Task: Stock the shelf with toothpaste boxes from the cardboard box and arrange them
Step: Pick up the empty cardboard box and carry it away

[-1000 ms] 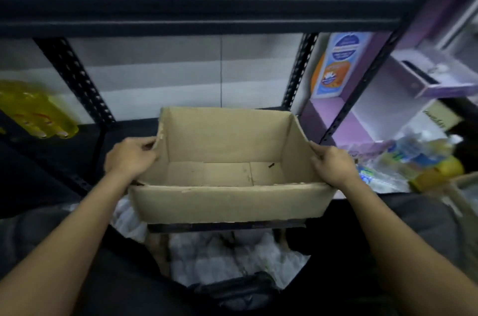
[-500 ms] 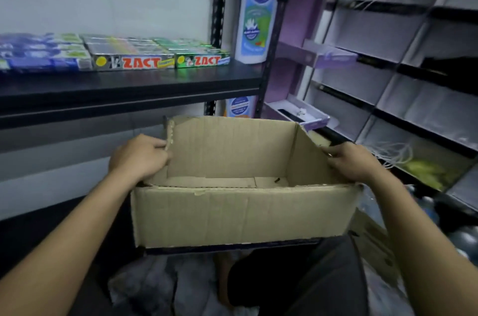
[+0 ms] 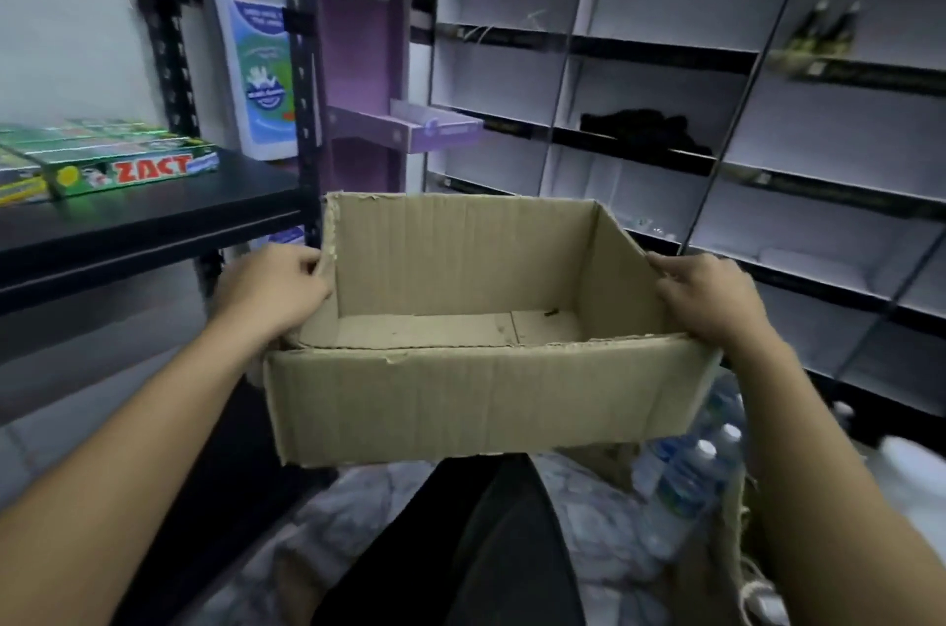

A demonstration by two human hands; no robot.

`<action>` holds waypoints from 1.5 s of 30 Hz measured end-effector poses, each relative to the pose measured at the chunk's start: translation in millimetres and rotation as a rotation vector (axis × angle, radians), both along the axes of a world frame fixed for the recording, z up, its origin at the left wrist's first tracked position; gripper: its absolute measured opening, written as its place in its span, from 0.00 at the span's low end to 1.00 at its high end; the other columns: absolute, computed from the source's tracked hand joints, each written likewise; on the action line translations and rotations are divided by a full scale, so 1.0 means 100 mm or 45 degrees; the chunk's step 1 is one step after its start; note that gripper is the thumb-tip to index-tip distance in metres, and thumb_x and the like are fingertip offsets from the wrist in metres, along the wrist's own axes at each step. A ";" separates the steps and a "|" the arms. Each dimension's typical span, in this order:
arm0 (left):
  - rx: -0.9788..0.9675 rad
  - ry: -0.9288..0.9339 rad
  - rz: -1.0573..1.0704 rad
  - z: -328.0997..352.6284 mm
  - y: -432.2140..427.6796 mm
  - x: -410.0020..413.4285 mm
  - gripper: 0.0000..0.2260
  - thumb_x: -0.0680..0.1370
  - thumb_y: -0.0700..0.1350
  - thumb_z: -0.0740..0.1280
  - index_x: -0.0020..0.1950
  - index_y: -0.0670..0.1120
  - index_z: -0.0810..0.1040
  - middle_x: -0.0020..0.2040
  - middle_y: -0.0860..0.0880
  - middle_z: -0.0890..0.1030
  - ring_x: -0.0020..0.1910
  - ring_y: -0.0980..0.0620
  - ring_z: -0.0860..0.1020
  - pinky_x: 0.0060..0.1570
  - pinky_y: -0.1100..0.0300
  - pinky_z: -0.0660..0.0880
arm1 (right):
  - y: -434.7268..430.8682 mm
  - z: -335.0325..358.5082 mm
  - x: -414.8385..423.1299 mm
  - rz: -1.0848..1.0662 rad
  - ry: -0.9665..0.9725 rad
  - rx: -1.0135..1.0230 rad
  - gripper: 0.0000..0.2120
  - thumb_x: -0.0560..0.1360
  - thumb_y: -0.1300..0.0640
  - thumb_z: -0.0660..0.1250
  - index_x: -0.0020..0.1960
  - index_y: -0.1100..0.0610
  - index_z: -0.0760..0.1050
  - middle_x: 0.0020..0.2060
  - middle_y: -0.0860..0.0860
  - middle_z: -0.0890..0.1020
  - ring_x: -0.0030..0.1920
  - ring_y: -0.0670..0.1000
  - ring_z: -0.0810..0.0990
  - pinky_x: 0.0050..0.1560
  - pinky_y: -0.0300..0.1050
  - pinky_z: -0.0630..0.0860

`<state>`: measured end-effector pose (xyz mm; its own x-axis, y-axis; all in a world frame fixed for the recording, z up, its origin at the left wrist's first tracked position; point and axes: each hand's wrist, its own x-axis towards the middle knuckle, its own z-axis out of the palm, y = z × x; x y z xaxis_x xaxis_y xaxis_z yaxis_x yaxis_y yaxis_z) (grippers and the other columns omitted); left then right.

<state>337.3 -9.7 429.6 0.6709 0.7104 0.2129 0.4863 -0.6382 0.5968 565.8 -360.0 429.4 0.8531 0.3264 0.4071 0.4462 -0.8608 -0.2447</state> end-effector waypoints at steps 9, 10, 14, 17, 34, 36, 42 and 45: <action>0.151 -0.021 -0.160 0.01 -0.21 0.98 0.16 0.75 0.52 0.65 0.62 0.59 0.80 0.57 0.50 0.84 0.56 0.40 0.79 0.53 0.48 0.78 | -0.51 -0.44 0.05 -0.303 -0.079 0.293 0.23 0.75 0.55 0.61 0.68 0.42 0.74 0.45 0.59 0.85 0.47 0.64 0.80 0.45 0.54 0.75; 0.171 -0.008 -0.159 -0.06 -0.20 1.06 0.15 0.76 0.51 0.65 0.62 0.58 0.80 0.58 0.49 0.83 0.57 0.40 0.79 0.54 0.49 0.77 | -0.52 -0.56 0.05 -0.317 -0.060 0.306 0.23 0.75 0.55 0.61 0.69 0.42 0.73 0.45 0.59 0.85 0.47 0.64 0.80 0.44 0.53 0.75; 0.117 0.133 -0.158 -0.64 -0.06 1.32 0.16 0.77 0.46 0.65 0.63 0.56 0.80 0.59 0.48 0.83 0.59 0.40 0.78 0.54 0.50 0.75 | -0.42 -1.19 0.06 -0.376 0.080 0.221 0.23 0.76 0.55 0.60 0.70 0.44 0.72 0.49 0.61 0.83 0.49 0.64 0.80 0.44 0.53 0.75; -0.005 0.256 -0.070 -1.35 0.05 1.39 0.14 0.79 0.47 0.64 0.63 0.53 0.80 0.62 0.44 0.81 0.60 0.39 0.78 0.56 0.51 0.74 | -0.25 -1.77 0.06 -0.374 0.185 0.150 0.23 0.76 0.54 0.61 0.70 0.44 0.72 0.48 0.60 0.84 0.48 0.64 0.81 0.44 0.53 0.77; -0.301 0.625 -0.216 -3.55 -0.19 1.25 0.26 0.78 0.39 0.63 0.76 0.53 0.66 0.66 0.40 0.77 0.64 0.37 0.75 0.60 0.50 0.72 | -0.47 -4.19 -0.62 -0.810 0.925 0.224 0.29 0.77 0.56 0.59 0.76 0.39 0.61 0.30 0.54 0.80 0.28 0.56 0.75 0.28 0.46 0.72; -0.282 0.757 -0.094 -3.70 -0.24 1.15 0.30 0.76 0.40 0.65 0.78 0.47 0.61 0.70 0.39 0.71 0.67 0.36 0.70 0.63 0.46 0.69 | -0.43 -4.26 -0.66 -0.706 1.029 0.187 0.32 0.77 0.56 0.59 0.76 0.35 0.56 0.29 0.54 0.79 0.28 0.56 0.76 0.27 0.45 0.70; -0.925 0.693 0.149 -4.03 -0.27 0.99 0.39 0.72 0.48 0.68 0.80 0.43 0.54 0.70 0.46 0.72 0.64 0.41 0.74 0.64 0.52 0.72 | -0.20 -4.21 -0.56 -0.537 1.142 0.339 0.30 0.80 0.51 0.60 0.78 0.37 0.52 0.55 0.54 0.84 0.35 0.51 0.80 0.31 0.46 0.74; -0.888 0.730 0.198 -4.14 -0.23 1.07 0.36 0.75 0.44 0.67 0.78 0.36 0.54 0.68 0.45 0.74 0.62 0.42 0.75 0.61 0.53 0.74 | -0.02 -4.18 -0.54 -0.379 1.201 0.458 0.33 0.79 0.51 0.64 0.75 0.32 0.51 0.64 0.51 0.79 0.45 0.52 0.84 0.42 0.53 0.82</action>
